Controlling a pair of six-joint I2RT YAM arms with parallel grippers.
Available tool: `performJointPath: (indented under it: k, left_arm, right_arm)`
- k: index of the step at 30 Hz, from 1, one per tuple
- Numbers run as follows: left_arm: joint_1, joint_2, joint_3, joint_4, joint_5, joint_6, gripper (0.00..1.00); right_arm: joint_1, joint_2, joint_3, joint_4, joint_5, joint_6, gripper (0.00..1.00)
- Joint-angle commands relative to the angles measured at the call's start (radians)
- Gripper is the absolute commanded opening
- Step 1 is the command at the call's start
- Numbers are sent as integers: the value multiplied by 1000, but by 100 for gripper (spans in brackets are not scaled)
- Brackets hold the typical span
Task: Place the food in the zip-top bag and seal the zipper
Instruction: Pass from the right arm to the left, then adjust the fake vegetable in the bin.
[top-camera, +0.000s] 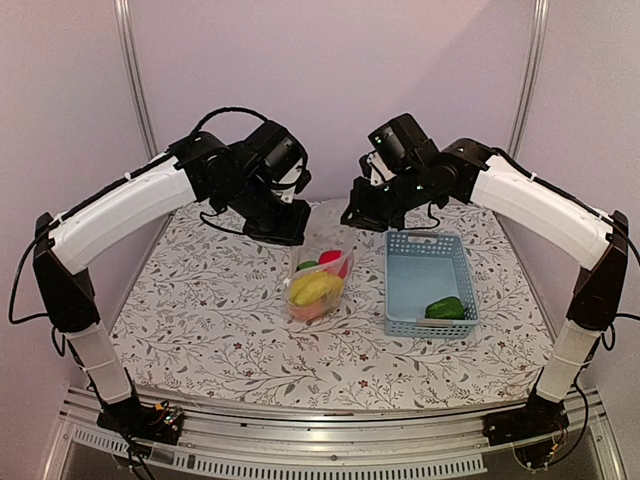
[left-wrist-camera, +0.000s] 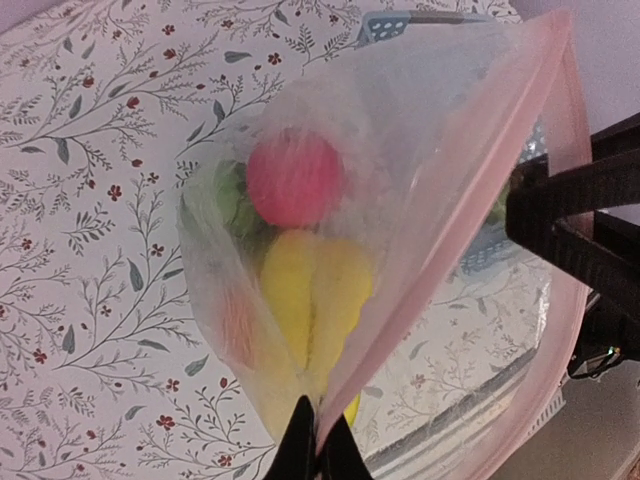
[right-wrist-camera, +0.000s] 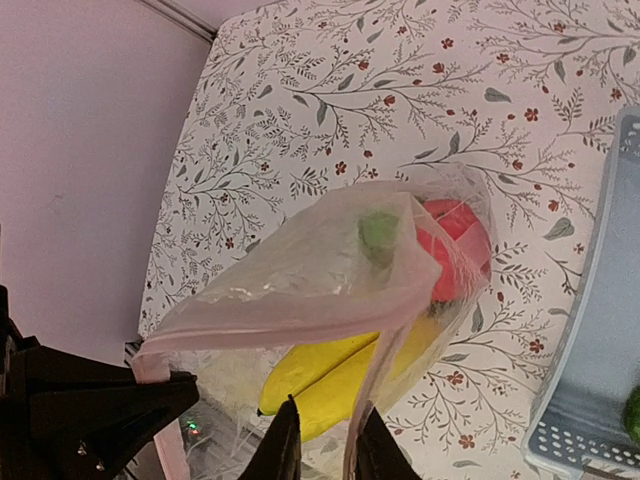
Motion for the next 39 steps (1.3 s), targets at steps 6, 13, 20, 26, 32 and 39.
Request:
performJointPath:
  k: [6, 13, 20, 26, 32, 39]
  left_arm:
    - [11, 19, 7, 69, 18, 40, 0]
    - [22, 8, -20, 94, 29, 44, 0]
    - [31, -6, -38, 108, 47, 44, 0]
    - [44, -13, -35, 104, 56, 44, 0]
    - [49, -16, -39, 103, 59, 43, 0]
    - [58, -11, -20, 97, 65, 45, 0]
  right_arm:
    - [-25, -133, 2, -176, 29, -25, 44]
    - [-85, -299, -259, -250, 57, -48, 57]
    - [-172, -384, -544, -249, 149, -152, 52]
    - [-202, -320, -639, -269, 253, -225, 50]
    - [-245, -272, -670, -226, 261, -248, 58]
    - [-282, -182, -647, -199, 274, -309, 66]
